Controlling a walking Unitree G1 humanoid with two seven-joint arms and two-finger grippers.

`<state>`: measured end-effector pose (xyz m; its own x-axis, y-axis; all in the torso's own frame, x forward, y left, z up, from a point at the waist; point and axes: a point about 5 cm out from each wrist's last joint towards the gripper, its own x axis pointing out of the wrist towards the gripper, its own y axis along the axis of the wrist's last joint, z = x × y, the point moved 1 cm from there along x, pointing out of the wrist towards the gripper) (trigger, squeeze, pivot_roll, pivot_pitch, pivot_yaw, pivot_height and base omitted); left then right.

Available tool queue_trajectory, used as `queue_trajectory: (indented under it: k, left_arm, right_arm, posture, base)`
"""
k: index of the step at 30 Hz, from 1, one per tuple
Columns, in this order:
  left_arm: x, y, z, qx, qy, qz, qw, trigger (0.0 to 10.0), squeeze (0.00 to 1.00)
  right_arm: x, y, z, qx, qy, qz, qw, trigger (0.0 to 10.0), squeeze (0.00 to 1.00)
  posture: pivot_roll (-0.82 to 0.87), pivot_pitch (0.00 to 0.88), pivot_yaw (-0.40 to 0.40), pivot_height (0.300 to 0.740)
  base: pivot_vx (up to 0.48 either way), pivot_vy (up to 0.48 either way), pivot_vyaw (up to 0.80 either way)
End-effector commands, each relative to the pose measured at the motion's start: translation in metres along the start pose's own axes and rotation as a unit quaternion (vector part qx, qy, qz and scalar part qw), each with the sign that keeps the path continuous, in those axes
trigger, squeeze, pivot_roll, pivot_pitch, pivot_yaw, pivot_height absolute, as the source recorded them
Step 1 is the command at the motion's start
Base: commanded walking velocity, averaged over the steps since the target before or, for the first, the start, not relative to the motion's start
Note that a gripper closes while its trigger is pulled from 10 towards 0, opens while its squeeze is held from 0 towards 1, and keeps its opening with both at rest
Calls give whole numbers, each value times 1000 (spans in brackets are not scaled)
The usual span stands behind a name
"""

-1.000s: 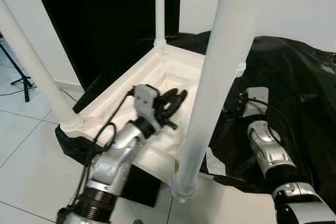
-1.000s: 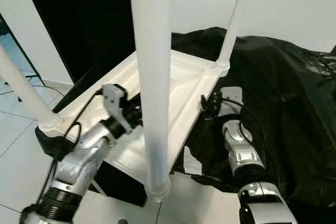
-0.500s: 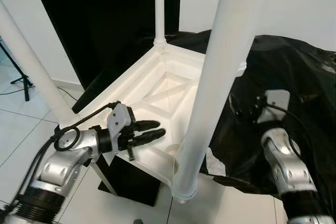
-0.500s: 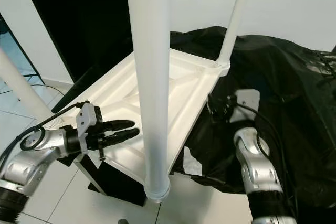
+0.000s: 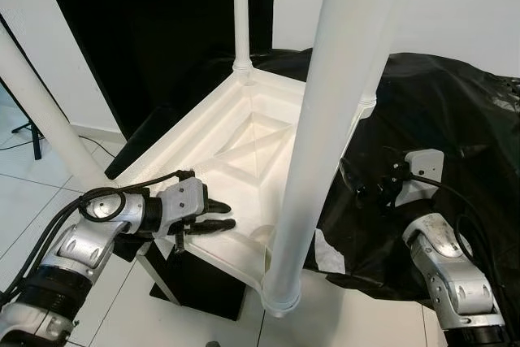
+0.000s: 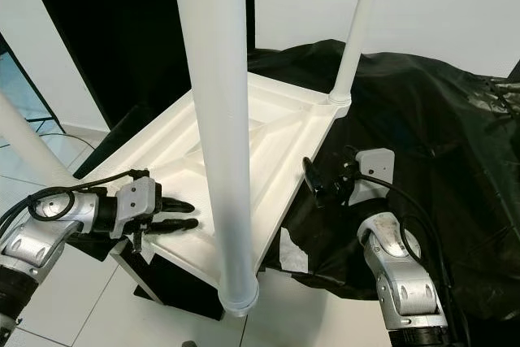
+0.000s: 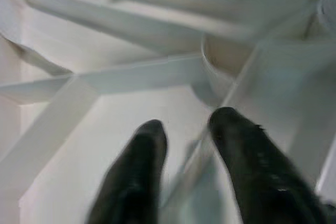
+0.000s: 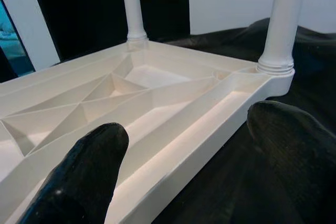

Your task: Building children table

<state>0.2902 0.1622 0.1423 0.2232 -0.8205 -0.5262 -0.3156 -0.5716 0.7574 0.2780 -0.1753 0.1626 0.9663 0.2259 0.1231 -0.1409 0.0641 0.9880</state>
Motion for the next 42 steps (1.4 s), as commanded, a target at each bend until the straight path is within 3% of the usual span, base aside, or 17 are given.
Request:
queue_trajectory:
  k: [1,2,3,4,5,13,17,18,19,20,28,33,37,39,40,42]
  left_arm:
    - [0,-3,0,16,-2,-18,1000,10000,1000]
    - [2,-5,-2,29,0,-28,999,10000,580]
    - [2,-7,-2,34,-5,-33,999,10000,263]
    - [2,-7,-2,34,-5,-33,999,10000,263]
    - [3,-8,-1,45,-10,-41,998,10000,24]
    - [11,-14,-4,61,-30,-72,995,10000,0]
    - [17,-17,-9,49,-35,-88,994,9137,0]
    - [19,-19,-11,32,-36,-94,994,2941,0]
    - [19,-19,-11,32,-36,-94,994,2941,0]
    - [22,-22,-12,21,-38,-101,994,0,0]
    - [33,-26,-24,-10,-29,-111,993,0,0]
    - [35,-26,-37,-25,28,-104,994,0,0]
    - [35,-26,-40,-29,47,-99,994,0,0]
    - [41,-20,-43,-24,66,-84,994,4980,0]
    - [45,-17,-44,-18,73,-77,994,10000,0]
    - [53,-10,-44,-14,69,-59,996,10000,0]
  right_arm:
    - [-2,1,1,-2,2,-5,1000,10000,0]
    - [-3,2,2,-4,2,-8,1000,10000,0]
    - [-3,2,2,-4,2,-10,1000,10000,0]
    - [-3,2,2,-4,2,-10,1000,10000,0]
    - [-4,2,3,-6,2,-11,1000,10000,0]
    - [-6,3,1,-10,3,-16,1000,10000,0]
    - [-6,4,-1,-9,4,-16,1000,10000,0]
    - [-7,5,-2,-9,4,-15,1000,10000,0]
    - [-7,5,-2,-9,4,-15,1000,10000,0]
    - [-8,5,-3,-8,5,-16,1000,10000,0]
    - [-12,9,-10,-3,16,-9,1000,10000,0]
    - [-25,15,-24,11,38,30,999,10000,0]
    - [-32,11,-23,18,21,29,999,10000,0]
    - [-43,3,-16,11,-26,19,999,10000,0]
    - [-48,-1,-12,7,-54,12,998,10000,0]
    - [-57,-4,-6,-3,-91,4,996,10000,0]
  posture:
    - [-39,0,9,740]
    - [-40,0,9,740]
    - [-42,0,9,740]
    - [-42,0,9,740]
    - [-42,0,9,740]
    - [-51,0,18,740]
    - [-48,0,23,740]
    - [-46,0,26,740]
    - [-46,0,26,740]
    - [-46,0,26,740]
    - [-37,0,33,740]
    - [-26,0,33,740]
    - [-19,0,31,740]
    - [-17,0,32,740]
    - [-17,0,34,740]
    - [-23,0,42,740]
  base:
    - [0,0,0]
    - [0,0,0]
    - [0,0,0]
    - [0,0,0]
    - [0,0,0]
    - [0,0,0]
    - [0,0,0]
    - [0,0,0]
    - [0,0,0]
    - [0,0,0]
    - [0,0,0]
    - [0,0,0]
    - [0,0,0]
    - [0,0,0]
    - [0,0,0]
    - [0,0,0]
